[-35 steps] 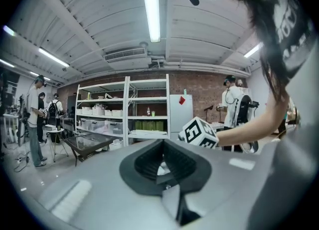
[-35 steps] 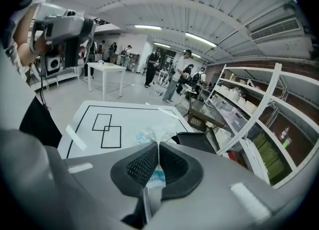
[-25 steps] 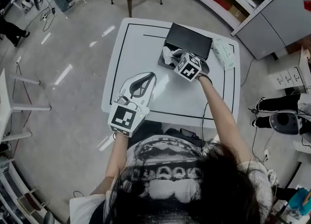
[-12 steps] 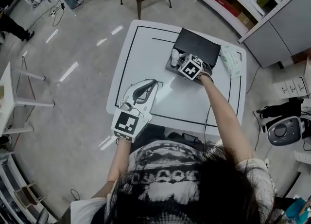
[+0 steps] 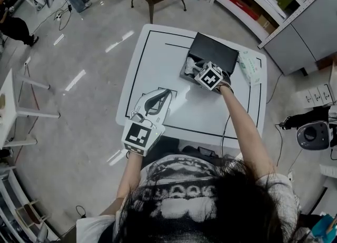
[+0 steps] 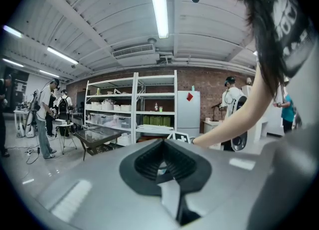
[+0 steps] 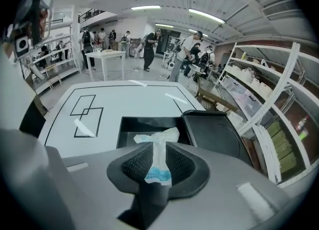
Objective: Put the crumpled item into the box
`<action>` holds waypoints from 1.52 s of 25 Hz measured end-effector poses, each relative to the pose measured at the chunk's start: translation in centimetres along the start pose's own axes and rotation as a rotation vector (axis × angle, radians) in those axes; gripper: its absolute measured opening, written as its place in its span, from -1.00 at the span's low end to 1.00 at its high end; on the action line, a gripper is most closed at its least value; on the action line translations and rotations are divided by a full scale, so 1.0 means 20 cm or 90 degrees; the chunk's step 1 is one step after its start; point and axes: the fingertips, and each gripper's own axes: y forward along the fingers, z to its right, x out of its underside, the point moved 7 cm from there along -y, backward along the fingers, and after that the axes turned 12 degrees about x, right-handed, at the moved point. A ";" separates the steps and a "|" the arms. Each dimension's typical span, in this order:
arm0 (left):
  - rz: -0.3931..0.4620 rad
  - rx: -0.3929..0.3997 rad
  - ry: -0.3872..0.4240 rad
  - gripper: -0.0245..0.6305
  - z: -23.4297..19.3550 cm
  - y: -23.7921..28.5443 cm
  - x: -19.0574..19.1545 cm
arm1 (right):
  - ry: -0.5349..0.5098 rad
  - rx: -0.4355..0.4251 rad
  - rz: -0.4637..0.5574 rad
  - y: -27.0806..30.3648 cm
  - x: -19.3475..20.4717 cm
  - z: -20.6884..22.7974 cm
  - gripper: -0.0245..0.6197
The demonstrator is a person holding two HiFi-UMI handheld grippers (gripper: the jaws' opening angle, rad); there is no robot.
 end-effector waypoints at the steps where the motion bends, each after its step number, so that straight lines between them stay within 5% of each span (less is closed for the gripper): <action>1: 0.000 0.002 0.001 -0.93 0.00 0.00 0.00 | 0.007 0.002 0.009 -0.02 -0.01 0.00 -0.67; 22: -0.005 0.037 0.016 -0.93 0.19 0.08 -0.01 | 0.161 0.072 0.240 -0.87 -0.05 -0.13 -0.70; 38: -0.014 0.055 0.030 -0.93 0.51 0.11 -0.01 | 0.235 0.100 0.302 -1.38 0.19 -0.37 -0.73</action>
